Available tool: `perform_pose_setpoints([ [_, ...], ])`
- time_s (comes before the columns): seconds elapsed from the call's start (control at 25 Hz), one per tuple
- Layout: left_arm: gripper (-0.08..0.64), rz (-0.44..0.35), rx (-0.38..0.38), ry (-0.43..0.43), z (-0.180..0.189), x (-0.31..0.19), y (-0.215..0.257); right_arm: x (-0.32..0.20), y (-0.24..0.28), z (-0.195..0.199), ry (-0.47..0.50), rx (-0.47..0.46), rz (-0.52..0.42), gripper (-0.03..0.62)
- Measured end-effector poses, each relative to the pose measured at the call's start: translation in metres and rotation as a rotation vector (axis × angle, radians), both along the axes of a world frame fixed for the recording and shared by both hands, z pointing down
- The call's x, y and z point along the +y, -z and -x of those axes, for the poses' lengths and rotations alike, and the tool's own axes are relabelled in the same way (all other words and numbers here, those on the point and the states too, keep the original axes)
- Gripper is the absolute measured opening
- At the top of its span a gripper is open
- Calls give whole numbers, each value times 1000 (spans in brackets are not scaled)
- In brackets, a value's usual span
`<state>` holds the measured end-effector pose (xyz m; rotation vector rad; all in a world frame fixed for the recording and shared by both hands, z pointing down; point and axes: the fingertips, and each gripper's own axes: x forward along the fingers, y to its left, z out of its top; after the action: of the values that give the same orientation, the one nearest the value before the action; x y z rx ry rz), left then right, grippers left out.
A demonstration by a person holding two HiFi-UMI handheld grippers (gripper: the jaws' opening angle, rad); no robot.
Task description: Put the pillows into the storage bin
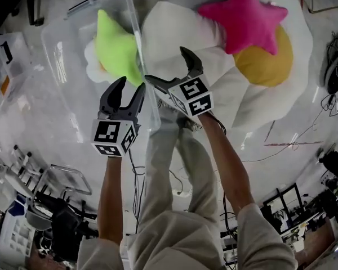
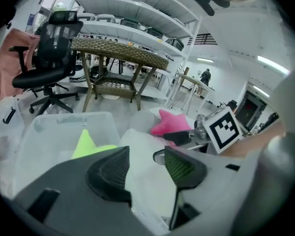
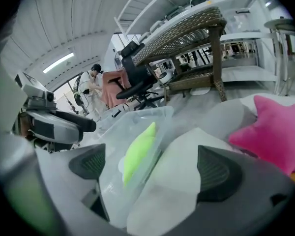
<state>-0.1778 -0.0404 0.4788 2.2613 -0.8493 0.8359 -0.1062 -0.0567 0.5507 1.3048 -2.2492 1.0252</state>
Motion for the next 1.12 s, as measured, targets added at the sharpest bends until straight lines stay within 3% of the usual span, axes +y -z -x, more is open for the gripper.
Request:
perform_pose_setpoints([
  [0.28, 222, 11, 10, -140, -78, 10, -10, 28, 10, -95, -161, 59, -33, 561],
  [0.64, 222, 26, 30, -309, -166, 30, -21, 88, -12, -199, -372, 119, 32, 560],
  [0.92, 222, 32, 35, -386, -201, 40, -32, 112, -48, -249, -487, 147, 97, 561],
  [1.12, 222, 25, 30, -397, -204, 34, -46, 105, -88, -270, -529, 152, 143, 560],
])
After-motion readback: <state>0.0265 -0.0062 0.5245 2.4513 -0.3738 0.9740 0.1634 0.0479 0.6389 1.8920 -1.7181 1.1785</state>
